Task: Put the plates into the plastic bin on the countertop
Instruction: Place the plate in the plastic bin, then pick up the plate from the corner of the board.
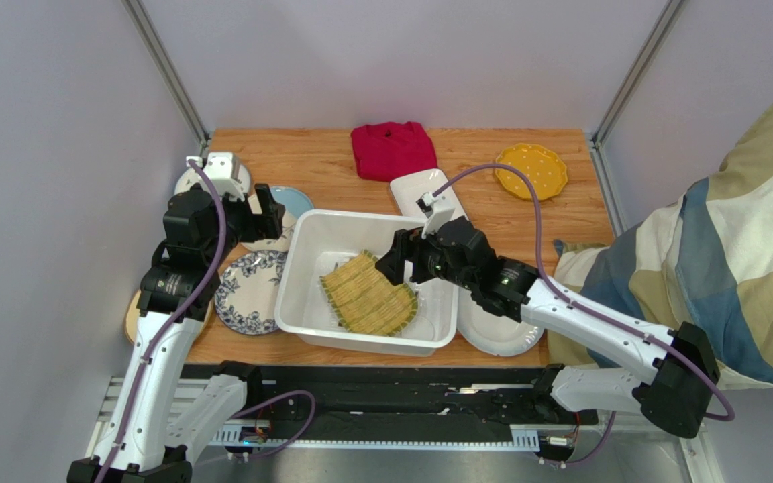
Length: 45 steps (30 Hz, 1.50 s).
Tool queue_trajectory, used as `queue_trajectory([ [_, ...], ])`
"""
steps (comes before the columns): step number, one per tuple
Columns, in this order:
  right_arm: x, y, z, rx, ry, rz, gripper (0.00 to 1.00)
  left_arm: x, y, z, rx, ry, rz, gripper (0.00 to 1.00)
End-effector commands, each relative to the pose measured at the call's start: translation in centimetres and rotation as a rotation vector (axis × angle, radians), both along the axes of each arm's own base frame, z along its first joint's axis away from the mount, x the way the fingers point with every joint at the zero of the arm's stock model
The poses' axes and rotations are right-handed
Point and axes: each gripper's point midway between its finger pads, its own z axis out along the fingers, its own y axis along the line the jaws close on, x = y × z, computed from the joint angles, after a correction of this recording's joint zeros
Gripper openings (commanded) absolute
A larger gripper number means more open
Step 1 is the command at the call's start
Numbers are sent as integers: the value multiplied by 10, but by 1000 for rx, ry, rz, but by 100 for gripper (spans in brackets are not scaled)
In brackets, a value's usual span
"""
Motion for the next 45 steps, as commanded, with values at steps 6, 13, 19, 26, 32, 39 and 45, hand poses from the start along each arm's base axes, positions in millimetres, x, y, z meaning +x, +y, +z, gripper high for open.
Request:
queue_trajectory([
  [6,36,-79,52,19,-144,-225,78,1,-3,6,3,-29,-22,91],
  [13,56,-163,54,47,-118,-463,81,2,-6,5,-3,-23,-32,91],
  [19,66,-216,2,96,85,-615,81,2,-6,4,-2,-20,-34,91],
  [26,47,-252,-61,45,334,-744,79,2,-7,4,-2,-22,-37,91],
  [32,35,-282,-89,20,411,-856,79,2,-7,4,-3,-22,-37,91],
  [39,22,-323,-107,11,435,-1006,82,2,-8,4,-5,-22,-43,91],
  [45,10,-335,-130,23,509,-1048,85,2,-8,4,-3,-23,-47,91],
])
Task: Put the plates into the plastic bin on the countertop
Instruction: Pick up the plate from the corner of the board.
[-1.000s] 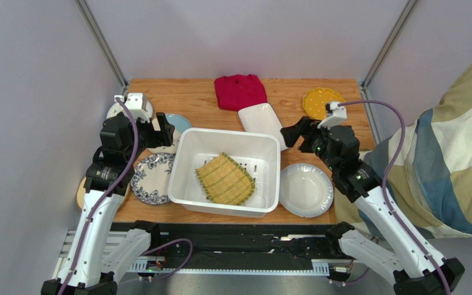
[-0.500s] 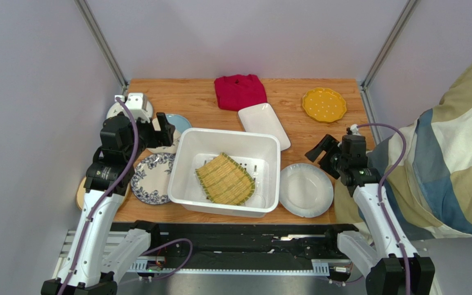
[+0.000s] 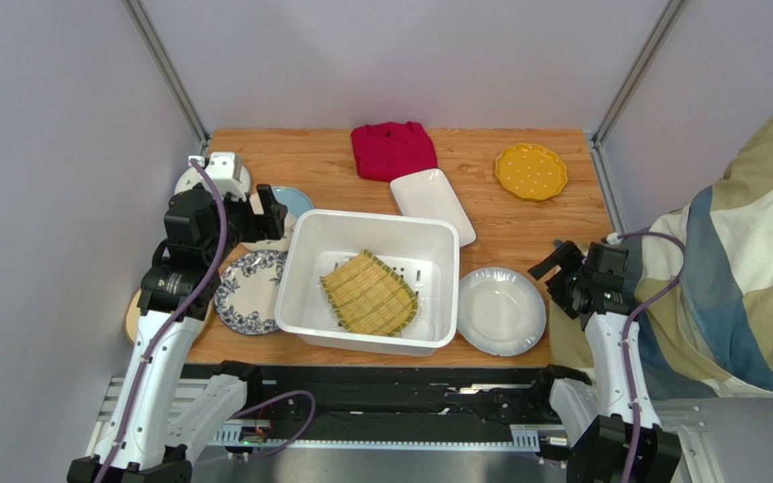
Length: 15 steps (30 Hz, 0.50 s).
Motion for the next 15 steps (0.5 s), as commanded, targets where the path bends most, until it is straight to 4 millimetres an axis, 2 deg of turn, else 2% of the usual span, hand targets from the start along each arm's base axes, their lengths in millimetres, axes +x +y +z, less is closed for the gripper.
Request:
queue_trajectory([
  [1,-9,-9,-15,16,35,-30,85,3,-4,5,4,-25,-21,91],
  [5,-15,-17,-23,13,58,-57,86,2,-5,5,5,-27,-28,91],
  [9,-18,-16,-28,12,75,-44,86,1,-6,5,5,-26,-30,91],
  [15,-12,-11,-29,3,48,24,84,2,-7,4,5,-24,-34,91],
])
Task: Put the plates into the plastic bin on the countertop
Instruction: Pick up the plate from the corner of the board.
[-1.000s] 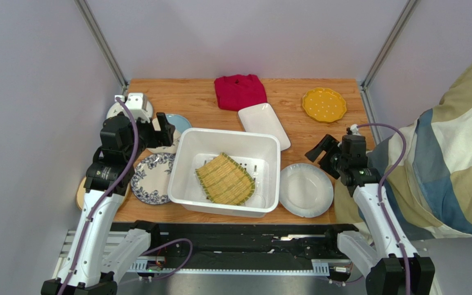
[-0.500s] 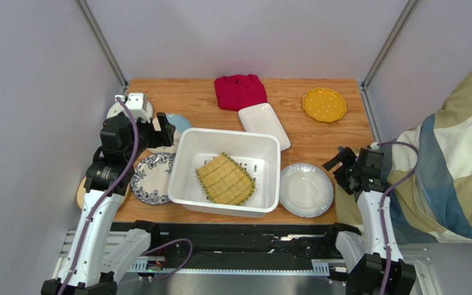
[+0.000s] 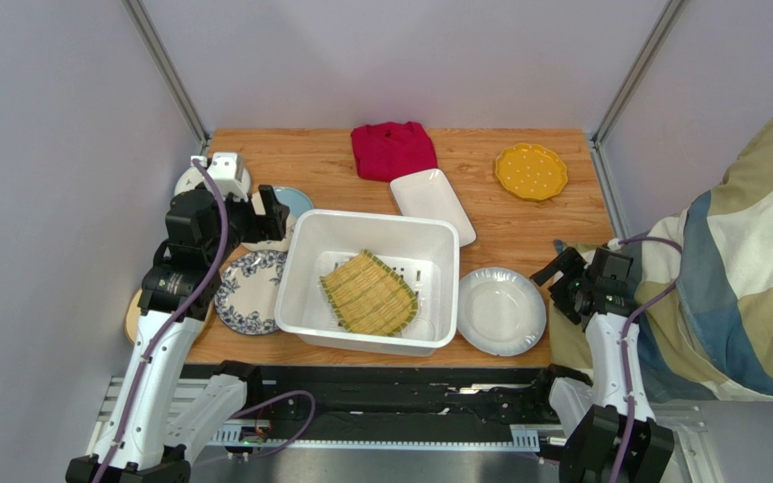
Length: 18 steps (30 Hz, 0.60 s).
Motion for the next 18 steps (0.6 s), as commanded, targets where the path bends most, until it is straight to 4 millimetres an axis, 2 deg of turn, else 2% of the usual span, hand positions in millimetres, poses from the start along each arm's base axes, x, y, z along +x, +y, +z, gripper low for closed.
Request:
queue_trajectory([
  [1,-2,-1,-11,-8,19,25,84,3,-4,4,4,-22,-21,91],
  [14,19,8,-22,-65,60,199,83,3,-7,2,-2,-18,-36,91],
  [18,21,18,-23,-29,41,248,82,4,-8,3,-4,-20,-41,91],
])
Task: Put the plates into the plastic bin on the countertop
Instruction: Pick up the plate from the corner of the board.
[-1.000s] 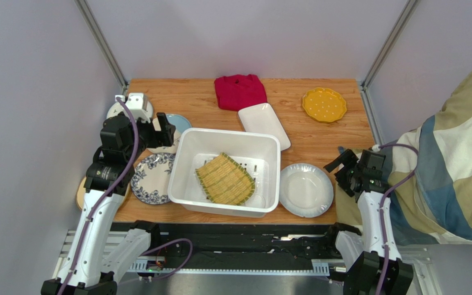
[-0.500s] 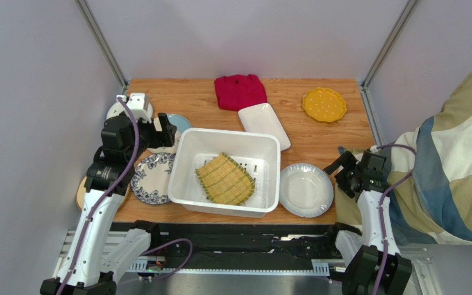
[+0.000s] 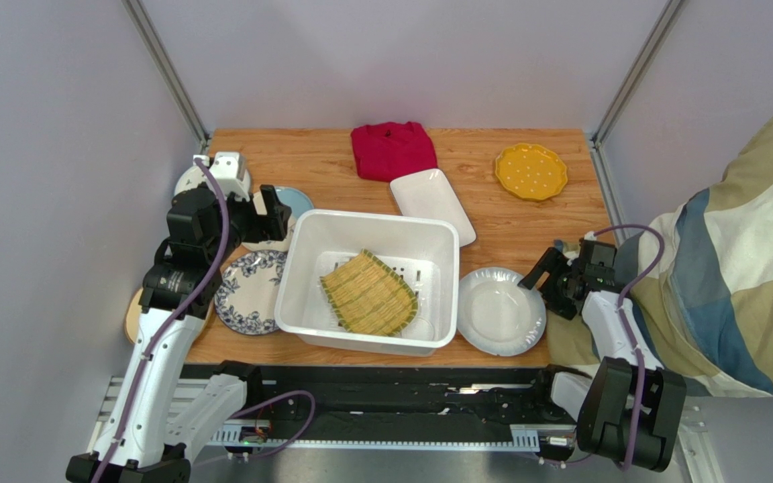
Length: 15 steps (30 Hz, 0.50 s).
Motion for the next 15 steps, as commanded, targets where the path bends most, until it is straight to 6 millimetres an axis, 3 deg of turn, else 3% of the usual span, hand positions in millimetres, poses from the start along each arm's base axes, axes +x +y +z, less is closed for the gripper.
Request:
queue_trajectory([
  [1,14,7,8,13,-63,73,82,3,-4,5,0,-29,-22,91],
  [10,14,31,-2,69,-37,174,76,3,-6,3,-5,-23,-31,91],
  [13,14,31,-5,63,-25,179,70,3,-6,4,-5,-26,-33,91],
  [15,14,30,-5,58,-23,175,58,3,-7,4,-5,-26,-35,91],
])
